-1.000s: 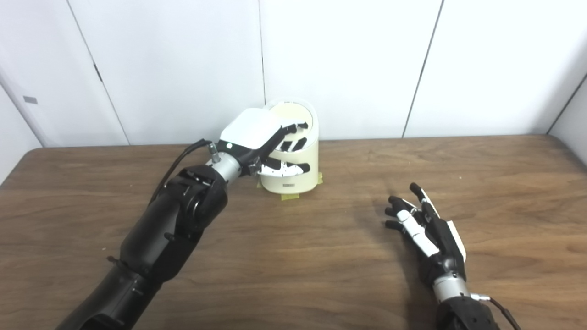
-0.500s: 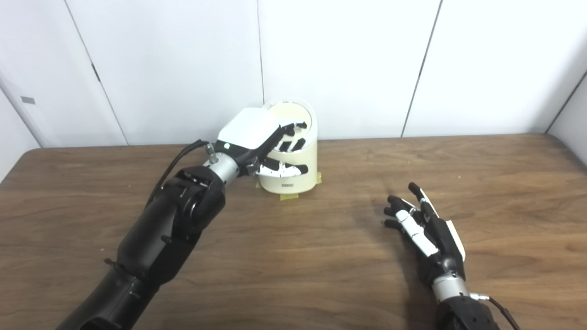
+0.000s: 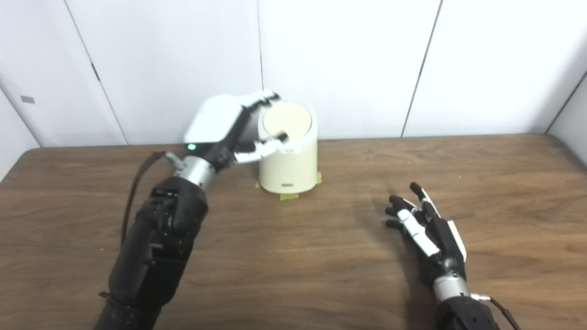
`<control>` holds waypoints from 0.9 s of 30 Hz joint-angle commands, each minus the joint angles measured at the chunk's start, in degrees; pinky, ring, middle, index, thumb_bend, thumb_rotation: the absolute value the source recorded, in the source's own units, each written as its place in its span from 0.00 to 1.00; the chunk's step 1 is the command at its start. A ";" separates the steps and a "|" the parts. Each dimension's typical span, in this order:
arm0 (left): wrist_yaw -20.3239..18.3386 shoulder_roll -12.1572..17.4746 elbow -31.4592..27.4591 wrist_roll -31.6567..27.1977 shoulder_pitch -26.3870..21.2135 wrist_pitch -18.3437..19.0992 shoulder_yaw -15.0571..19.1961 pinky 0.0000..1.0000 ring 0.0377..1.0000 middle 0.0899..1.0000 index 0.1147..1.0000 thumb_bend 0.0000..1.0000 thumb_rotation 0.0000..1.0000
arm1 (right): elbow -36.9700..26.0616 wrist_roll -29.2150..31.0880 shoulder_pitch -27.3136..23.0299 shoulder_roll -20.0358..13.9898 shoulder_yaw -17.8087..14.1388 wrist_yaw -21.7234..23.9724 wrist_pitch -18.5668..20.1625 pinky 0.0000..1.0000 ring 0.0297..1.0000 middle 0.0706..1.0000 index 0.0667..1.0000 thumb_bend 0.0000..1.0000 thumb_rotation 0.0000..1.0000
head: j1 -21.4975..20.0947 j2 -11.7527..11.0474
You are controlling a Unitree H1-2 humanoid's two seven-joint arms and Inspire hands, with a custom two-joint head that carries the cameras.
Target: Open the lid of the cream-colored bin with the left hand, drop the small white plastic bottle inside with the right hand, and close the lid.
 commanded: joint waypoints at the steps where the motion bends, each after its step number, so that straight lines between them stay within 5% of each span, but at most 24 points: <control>1: 2.51 -0.50 -2.55 -1.70 -0.51 0.04 1.59 0.77 0.86 0.84 0.90 0.45 0.53 | -1.42 0.10 -1.37 -0.03 -0.22 -0.08 -1.09 0.65 0.71 0.74 0.92 0.53 0.47 | -0.07 -0.05; 7: 4.14 -0.52 -7.08 -6.23 4.24 -0.24 5.40 0.77 0.84 0.83 0.88 0.43 0.51 | -1.33 0.35 -1.56 -0.27 -0.26 0.19 -1.35 0.66 0.71 0.74 0.92 0.53 0.47 | 0.12 -0.16; 15: 3.13 -3.57 -12.64 -20.54 12.34 4.41 11.56 0.77 0.82 0.82 0.87 0.39 0.51 | -1.36 -0.19 -1.44 -0.88 0.21 0.82 -4.92 0.67 0.71 0.74 0.88 0.50 0.48 | 0.39 -0.26; 18: 2.26 -4.36 -14.09 -26.40 15.43 7.98 13.76 0.80 0.83 0.83 0.88 0.37 0.58 | -2.90 -0.67 -1.39 -1.10 0.55 0.83 -5.39 0.68 0.72 0.74 0.85 0.49 0.52 | 0.18 -0.25; 22: 2.70 -6.24 -14.89 -32.90 18.44 12.71 16.20 0.87 0.86 0.85 0.89 0.33 0.55 | -4.86 -1.31 -1.38 -1.31 0.75 0.63 -5.00 0.65 0.72 0.74 0.82 0.49 0.55 | 0.00 -0.23; 27: 3.38 -6.98 -13.89 -38.98 22.77 11.29 17.90 0.88 0.88 0.87 0.89 0.30 0.58 | -6.68 -0.11 -1.38 -1.38 0.27 0.74 -3.60 0.70 0.81 0.82 0.84 0.52 0.61 | -0.41 -0.20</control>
